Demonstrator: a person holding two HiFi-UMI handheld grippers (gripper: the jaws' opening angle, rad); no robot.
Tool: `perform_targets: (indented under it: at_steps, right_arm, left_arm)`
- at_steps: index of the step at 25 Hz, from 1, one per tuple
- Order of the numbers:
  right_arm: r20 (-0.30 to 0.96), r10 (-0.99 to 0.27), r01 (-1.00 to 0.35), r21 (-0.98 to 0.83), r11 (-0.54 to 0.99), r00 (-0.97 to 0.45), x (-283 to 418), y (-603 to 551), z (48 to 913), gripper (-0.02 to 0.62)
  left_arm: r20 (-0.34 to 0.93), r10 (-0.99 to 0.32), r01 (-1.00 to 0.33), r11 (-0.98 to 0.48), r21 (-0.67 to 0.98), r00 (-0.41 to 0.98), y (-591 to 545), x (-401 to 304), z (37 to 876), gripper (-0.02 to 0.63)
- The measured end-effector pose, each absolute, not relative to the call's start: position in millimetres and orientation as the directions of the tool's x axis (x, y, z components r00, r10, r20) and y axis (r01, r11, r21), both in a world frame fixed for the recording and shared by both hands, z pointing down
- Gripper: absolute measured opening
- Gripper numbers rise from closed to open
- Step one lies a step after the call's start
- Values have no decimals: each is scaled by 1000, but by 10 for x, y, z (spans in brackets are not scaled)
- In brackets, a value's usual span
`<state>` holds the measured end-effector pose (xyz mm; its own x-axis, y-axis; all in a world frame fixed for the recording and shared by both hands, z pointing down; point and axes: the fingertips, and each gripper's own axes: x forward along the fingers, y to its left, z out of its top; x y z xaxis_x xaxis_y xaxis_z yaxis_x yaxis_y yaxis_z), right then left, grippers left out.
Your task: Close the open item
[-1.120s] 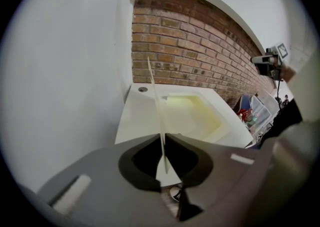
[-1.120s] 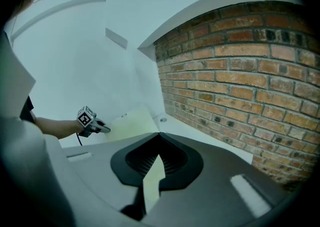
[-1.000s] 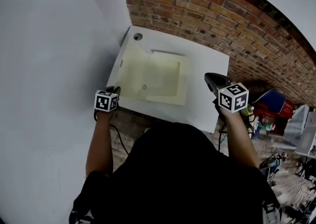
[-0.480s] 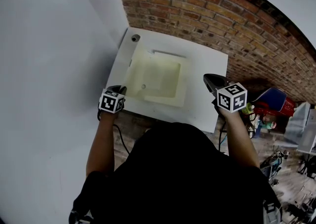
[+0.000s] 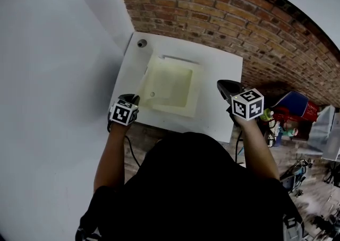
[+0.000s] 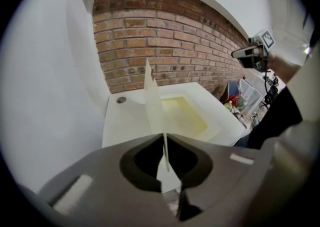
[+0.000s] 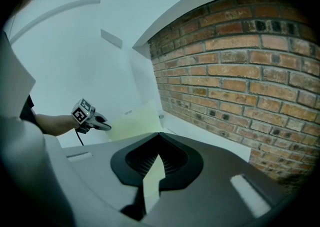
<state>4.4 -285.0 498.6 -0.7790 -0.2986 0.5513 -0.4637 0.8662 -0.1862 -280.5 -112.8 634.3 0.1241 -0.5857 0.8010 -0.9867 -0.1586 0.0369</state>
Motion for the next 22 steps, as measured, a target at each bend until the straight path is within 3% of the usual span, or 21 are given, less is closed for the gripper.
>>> perform_targets:
  at_steps: [12, 22]
  right_arm:
    - [555, -299, -475, -204, 856, -776, 211, -2903, 5065, 0]
    - [564, -320, -506, -209, 837, -761, 475, -2889, 5131, 0]
  left_arm:
    - [836, -522, -970, -238, 50, 171, -1281, -2394, 6418, 14]
    - [827, -486, -948, -270, 166, 283, -1369, -2002, 6466, 18]
